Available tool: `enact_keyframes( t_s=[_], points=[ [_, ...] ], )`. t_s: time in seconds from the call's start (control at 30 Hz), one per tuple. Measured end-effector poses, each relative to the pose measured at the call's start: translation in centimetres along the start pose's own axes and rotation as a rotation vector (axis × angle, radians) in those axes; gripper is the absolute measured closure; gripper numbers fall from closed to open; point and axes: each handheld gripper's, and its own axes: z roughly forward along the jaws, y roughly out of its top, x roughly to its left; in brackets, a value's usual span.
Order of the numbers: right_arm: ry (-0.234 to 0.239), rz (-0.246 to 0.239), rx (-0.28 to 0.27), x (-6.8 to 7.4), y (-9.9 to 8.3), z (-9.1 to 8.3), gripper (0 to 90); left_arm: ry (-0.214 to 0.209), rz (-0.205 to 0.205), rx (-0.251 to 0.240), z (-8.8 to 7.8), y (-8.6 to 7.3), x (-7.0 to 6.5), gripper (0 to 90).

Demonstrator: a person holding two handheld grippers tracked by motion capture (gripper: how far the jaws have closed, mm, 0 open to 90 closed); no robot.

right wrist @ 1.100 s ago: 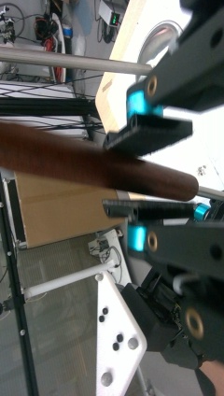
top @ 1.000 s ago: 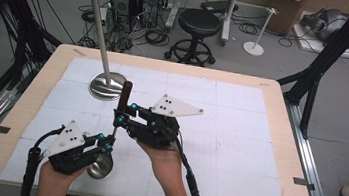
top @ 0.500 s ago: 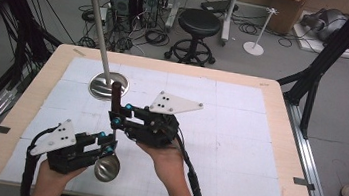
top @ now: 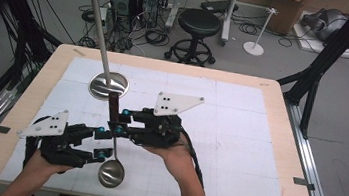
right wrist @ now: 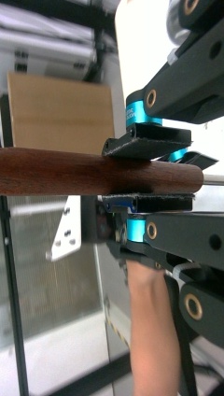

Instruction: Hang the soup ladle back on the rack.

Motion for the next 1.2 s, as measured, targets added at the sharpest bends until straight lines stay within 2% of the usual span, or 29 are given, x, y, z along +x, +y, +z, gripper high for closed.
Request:
enact_keyframes(
  t_s=[0.1, 0.2, 0.4, 0.43, 0.47, 0.57, 0.6, 0.63, 0.67, 0.7, 0.83, 1.0, 1.03, 1.13, 1.2],
  points=[
    [0.046, -0.015, 0.005, -0.1, 0.0, 0.0, 73.2, -0.037, 0.009, 0.027, 0.5, -0.1, 0.0, 51.8],
    [0.084, -0.023, 0.015, -0.1, 0.0, 0.2, 73.2, -0.050, 0.021, 0.041, 0.9, -0.2, 0.0, 57.6],
    [0.102, -0.028, 0.023, 0.1, -0.1, 0.4, 73.2, -0.062, 0.022, 0.064, 1.1, -0.3, 0.1, 75.2],
    [0.103, -0.027, 0.021, 0.1, -0.1, 0.4, 73.1, -0.068, 0.045, 0.064, 1.2, -0.3, 0.0, 79.3],
    [0.093, -0.028, 0.021, 0.1, -0.1, 0.3, 73.1, -0.062, 0.057, 0.061, 1.2, -0.4, -0.1, 82.2],
    [0.091, -0.022, 0.020, 0.0, -0.2, 0.3, 72.9, -0.050, 0.074, 0.057, 1.2, -0.4, -0.3, 83.5],
    [0.067, 0.016, -0.003, 0.0, -0.4, 0.2, 66.7, -0.028, 0.064, 0.067, 1.3, -0.4, -0.4, 83.8],
    [0.036, 0.032, -0.041, 0.1, -0.4, 0.0, 49.5, -0.014, 0.069, 0.079, 1.3, -0.4, -0.4, 84.0],
    [0.036, 0.032, -0.041, 0.1, -0.4, 0.0, 49.5, -0.014, 0.069, 0.079, 1.3, -0.4, -0.4, 83.9],
    [-0.039, 0.059, -0.092, 0.2, -0.2, -0.6, 39.8, 0.011, 0.074, 0.091, 1.4, -0.5, -0.5, 84.0],
    [-0.065, 0.055, -0.132, 0.4, 0.6, -1.8, 38.8, 0.027, 0.053, 0.096, 1.6, -0.6, -0.5, 84.0],
    [-0.072, 0.034, -0.132, 1.0, 2.0, -2.2, 37.7, 0.042, 0.047, 0.107, 1.8, -0.6, -0.5, 84.0],
    [-0.087, 0.028, -0.117, 1.2, 2.7, -2.0, 37.6, 0.045, 0.048, 0.107, 2.0, -0.6, -0.6, 84.1],
    [-0.100, 0.026, -0.093, 1.3, 3.3, -1.8, 38.1, 0.043, 0.051, 0.111, 2.1, -0.6, -0.7, 84.0],
    [-0.105, 0.020, -0.081, 1.2, 3.8, -1.5, 44.2, 0.048, 0.048, 0.109, 2.2, -0.7, -0.8, 84.0]
  ],
)
